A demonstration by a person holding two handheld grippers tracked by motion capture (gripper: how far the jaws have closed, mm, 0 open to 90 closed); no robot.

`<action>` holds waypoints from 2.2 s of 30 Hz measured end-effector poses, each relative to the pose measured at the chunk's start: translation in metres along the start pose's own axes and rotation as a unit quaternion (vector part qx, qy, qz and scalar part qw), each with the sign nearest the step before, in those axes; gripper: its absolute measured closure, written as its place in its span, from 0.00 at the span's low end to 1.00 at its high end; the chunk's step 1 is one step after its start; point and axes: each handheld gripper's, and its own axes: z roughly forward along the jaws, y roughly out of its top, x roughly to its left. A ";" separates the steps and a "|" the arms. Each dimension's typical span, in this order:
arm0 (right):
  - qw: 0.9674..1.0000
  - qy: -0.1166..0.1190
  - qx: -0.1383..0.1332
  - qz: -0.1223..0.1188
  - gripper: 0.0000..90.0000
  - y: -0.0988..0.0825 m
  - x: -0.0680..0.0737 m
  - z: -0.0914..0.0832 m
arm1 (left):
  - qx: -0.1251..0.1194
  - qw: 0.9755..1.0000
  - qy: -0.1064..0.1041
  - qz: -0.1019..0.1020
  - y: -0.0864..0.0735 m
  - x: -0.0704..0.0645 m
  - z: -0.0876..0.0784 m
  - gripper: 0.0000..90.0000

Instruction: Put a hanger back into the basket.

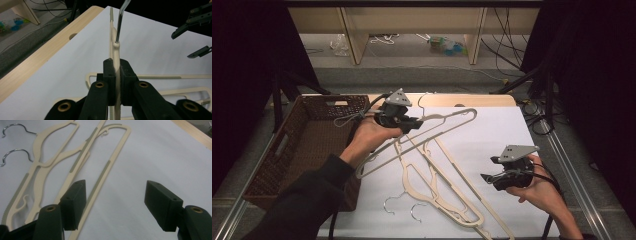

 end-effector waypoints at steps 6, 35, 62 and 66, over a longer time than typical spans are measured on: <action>1.000 0.002 0.004 0.001 0.38 -0.006 0.006 0.010 | -0.023 1.000 -0.005 -0.021 0.003 0.002 -0.034 0.95; 1.000 0.018 0.014 -0.005 0.37 -0.012 0.015 0.019 | -0.073 0.986 0.113 -0.097 -0.057 0.076 -0.171 0.95; 0.999 0.028 0.018 -0.009 0.37 -0.014 0.016 0.022 | -0.041 0.978 0.159 -0.133 -0.134 0.140 -0.200 0.95; 0.999 0.029 0.019 -0.010 0.37 -0.014 0.016 0.022 | -0.033 0.979 0.157 -0.126 -0.141 0.145 -0.197 0.95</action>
